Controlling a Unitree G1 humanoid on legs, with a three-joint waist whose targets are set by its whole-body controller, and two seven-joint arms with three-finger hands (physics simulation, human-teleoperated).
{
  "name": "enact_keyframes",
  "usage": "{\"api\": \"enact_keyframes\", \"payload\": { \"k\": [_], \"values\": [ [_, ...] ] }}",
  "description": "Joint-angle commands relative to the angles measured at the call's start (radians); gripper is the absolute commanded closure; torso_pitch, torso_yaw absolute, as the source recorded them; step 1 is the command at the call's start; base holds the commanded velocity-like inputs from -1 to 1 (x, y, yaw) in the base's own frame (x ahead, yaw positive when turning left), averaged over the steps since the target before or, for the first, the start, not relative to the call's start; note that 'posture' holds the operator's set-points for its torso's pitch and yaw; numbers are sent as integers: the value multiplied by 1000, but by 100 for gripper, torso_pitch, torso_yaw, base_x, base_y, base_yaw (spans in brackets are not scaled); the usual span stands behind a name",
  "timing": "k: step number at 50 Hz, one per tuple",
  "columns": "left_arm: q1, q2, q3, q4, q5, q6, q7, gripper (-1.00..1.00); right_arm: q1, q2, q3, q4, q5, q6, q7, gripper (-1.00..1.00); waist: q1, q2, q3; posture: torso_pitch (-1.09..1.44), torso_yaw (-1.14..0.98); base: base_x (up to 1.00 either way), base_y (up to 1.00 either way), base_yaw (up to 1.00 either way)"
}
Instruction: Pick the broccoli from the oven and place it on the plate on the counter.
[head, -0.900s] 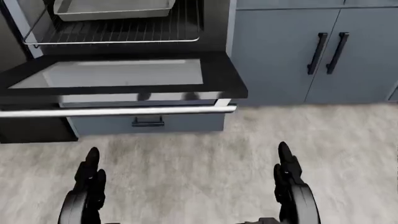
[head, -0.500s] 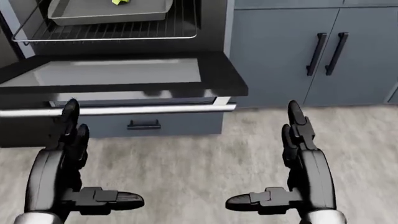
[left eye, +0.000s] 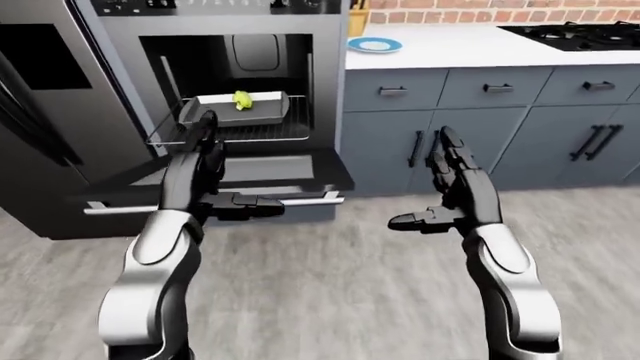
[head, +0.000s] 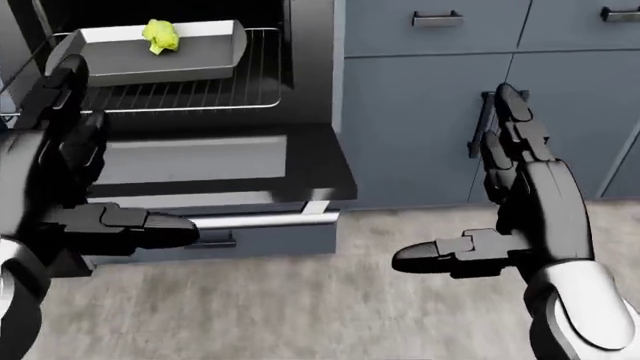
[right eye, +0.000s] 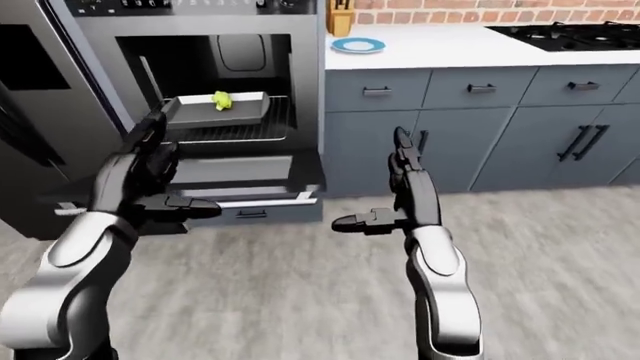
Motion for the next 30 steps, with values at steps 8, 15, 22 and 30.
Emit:
{"api": "enact_keyframes", "payload": {
  "k": [8,15,22,30],
  "values": [
    [-63,38,34,-47,-25,9,18,-100,-43,-10,3,-49,15,-7,6,-100,1,80,-20,0,0,37,-21,0],
    [-82,56,47,-61,-48,34,26,-100,-44,-12,4,-52,15,-8,9,-100,9,89,-27,0,0,37,-64,0],
    [-84,62,50,-64,-56,40,30,-100,-46,-14,2,-54,14,-6,13,-100,29,11,-40,0,0,36,-70,0],
    [-94,67,50,-82,-69,63,38,-100,-46,-16,2,-53,13,-8,17,-100,-1,-40,-22,0,0,36,-70,0]
  ]
}}
